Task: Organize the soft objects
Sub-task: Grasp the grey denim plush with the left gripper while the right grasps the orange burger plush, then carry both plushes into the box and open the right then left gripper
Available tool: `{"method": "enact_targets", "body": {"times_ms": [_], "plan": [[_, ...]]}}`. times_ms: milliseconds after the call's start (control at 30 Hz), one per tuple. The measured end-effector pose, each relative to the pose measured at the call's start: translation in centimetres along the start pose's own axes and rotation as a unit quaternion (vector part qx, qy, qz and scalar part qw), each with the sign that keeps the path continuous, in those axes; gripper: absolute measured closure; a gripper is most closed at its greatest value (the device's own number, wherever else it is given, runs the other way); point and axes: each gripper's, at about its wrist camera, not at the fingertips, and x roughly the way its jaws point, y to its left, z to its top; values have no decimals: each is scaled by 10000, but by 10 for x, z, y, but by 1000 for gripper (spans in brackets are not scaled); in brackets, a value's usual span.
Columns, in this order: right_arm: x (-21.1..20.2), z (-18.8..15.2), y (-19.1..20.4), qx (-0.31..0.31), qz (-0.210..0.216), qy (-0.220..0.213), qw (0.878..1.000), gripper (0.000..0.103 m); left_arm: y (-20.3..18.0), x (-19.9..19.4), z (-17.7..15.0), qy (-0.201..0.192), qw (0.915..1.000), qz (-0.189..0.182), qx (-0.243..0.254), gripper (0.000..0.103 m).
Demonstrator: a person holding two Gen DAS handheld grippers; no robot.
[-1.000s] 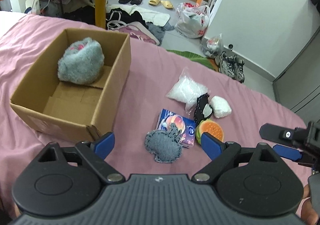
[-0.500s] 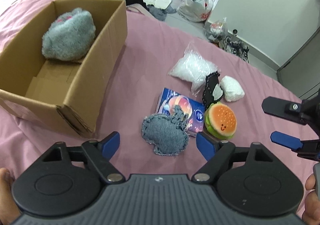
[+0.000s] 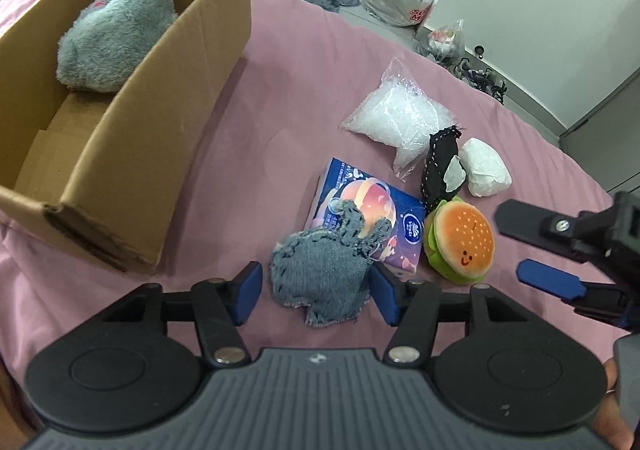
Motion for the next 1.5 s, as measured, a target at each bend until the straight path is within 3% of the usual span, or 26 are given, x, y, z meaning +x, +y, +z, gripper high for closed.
{"method": "enact_targets", "body": {"times_ms": [200,333,400,467,500,667,1200,1500], "plan": [[16,0,2,-256,-92,171,9995,16,-3,5,2,-8,10000,44,39,47],[20,-1,7,-461,-133,190,9987,18,-4,6,4,6,10000,-25,-14,65],[21,-2,9,-568,-171,178,9981,24,-3,6,4,52,9999,-124,-56,75],[22,-3,11,-703,-229,207,9970,47,-5,5,3,74,9998,-180,-56,80],[23,-4,12,-737,-247,244,9967,52,-5,3,3,79,9997,-209,-46,81],[15,-6,13,-803,-290,236,9961,64,-9,-7,1,22,9994,-336,-12,84],[-25,-14,36,-904,-523,-194,9943,65,-4,-55,-2,-446,9966,-687,-13,84],[-47,-24,56,-874,-432,-411,9944,65,7,-84,1,-769,9939,-797,-23,84]]}}
